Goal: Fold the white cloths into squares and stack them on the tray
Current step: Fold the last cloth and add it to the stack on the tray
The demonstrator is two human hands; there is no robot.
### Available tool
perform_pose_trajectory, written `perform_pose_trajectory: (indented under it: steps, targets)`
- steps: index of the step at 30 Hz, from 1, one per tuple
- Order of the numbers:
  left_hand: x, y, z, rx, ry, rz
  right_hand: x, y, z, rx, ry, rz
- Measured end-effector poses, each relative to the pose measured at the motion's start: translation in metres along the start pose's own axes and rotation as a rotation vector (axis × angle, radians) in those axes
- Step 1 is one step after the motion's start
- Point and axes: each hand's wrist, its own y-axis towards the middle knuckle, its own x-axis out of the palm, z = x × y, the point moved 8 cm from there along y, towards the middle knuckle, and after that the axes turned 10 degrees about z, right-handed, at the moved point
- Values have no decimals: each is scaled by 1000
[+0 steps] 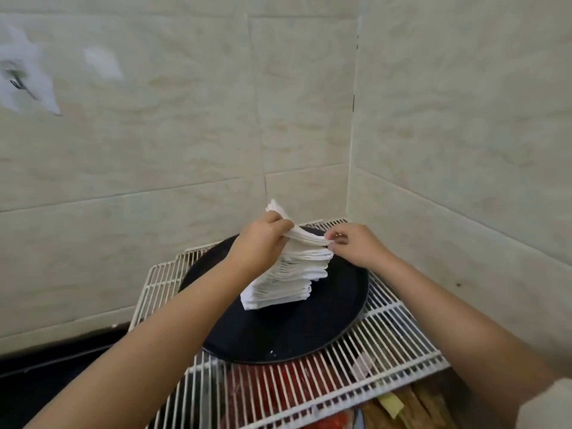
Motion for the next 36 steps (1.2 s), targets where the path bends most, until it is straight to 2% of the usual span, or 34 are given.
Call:
perform_pose_trajectory:
  steps: [4,7,9,10,12,14,17,19,22,27,31,36]
  targets:
    - [-8,-5,8,-42,34,44,2,1,3,-63,103,-31]
    - [-2,-8,8,-74,147,-26,2,6,4,-90,68,-88]
    - [-1,-13,9,-91,191,-24,3,9,12,-22,56,-81]
    - [-1,-16,6,-126,172,-2,4,12,20,76,132,-52]
    - [-6,-21,-5,-252,84,98,13,15,33,345,411,-16]
    - [-9,-23,-24,-416,-28,196,31,9,31,573,666,-97]
    - [11,-31,-61,-760,-277,130,59,-2,14,742,969,-302]
    - [31,-39,-78,-949,-487,24,75,-1,8,750,1029,-396]
    - [42,-49,-87,-1069,-706,-75,86,11,3,730,937,-405]
    - [44,-47,-94,-1089,-972,-32,92,21,-29,661,698,-425]
    - [46,-57,-106,-1185,-1062,5,102,20,-46,598,444,-446]
    - [67,-61,-104,-1148,-1284,-62,92,19,-38,647,481,-339]
